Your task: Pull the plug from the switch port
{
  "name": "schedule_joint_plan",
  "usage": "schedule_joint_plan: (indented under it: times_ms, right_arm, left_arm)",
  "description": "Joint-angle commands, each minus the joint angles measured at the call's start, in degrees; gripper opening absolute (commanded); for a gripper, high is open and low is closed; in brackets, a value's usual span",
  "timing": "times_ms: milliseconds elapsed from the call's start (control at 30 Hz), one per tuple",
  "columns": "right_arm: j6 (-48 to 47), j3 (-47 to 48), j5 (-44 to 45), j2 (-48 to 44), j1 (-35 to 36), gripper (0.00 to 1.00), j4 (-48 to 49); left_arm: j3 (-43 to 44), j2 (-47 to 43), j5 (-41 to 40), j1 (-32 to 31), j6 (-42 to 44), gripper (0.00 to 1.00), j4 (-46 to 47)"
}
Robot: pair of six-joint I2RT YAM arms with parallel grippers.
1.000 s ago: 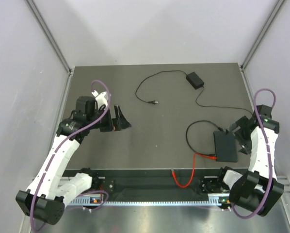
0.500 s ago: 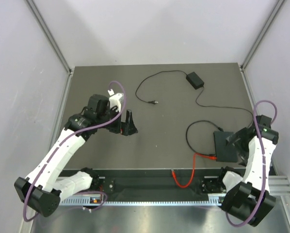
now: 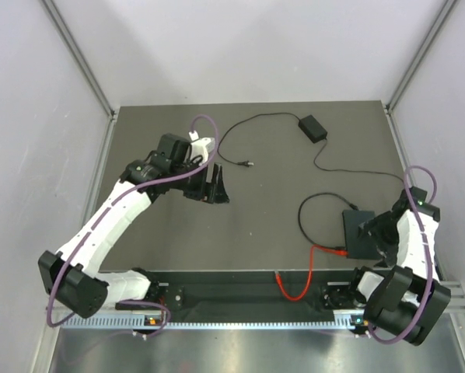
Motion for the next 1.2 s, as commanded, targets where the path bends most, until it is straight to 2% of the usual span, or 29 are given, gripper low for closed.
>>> schedule_joint_plan:
  times_ms: [0,233,533,633,833,1033,1167]
  right_arm:
    - [2.7,-2.9,-4.7,1.0,-0.1,0.87,7.7]
    - [4.4,-3.4,-5.9,2.2,5.4,0.86,13.7]
    - [2.5,-2.8,-12.7,10.3,8.6,0.85,18.8]
    - [0.2,0.3,-14.0,13.3,9.9,0.82,19.5]
    - [-2.6,4.6,-16.6,17.4,10.5,0.82,18.2]
    - [-3.8,5.7,-9.2,14.1,10.8,0.82,13.9]
    - [-8.7,9.8,-7.6,17.7,10.8,0.83,14.1]
  left_arm:
    - [4.2,1.8,-0.3,-1.7,0.0,0.79,-2.3]
    - [10.7,8.3,-6.0,-9.5,-1.8,0.78,-0.8]
    - [14.6,18.6,-2.4,-17.6,-4.7,0.76,10.5]
    - [16.3,22.6,-1.4,-19.6,-5.3,0.75,12.3]
    - [20.1,29.2,0.7,-23.3,-7.0,0.74,15.7]
    - [21.9,32.8,2.9,-24.4,-6.7,0.73,16.4]
    - [21.2,32.7,4.3,-24.4,-5.4,0.73,15.7]
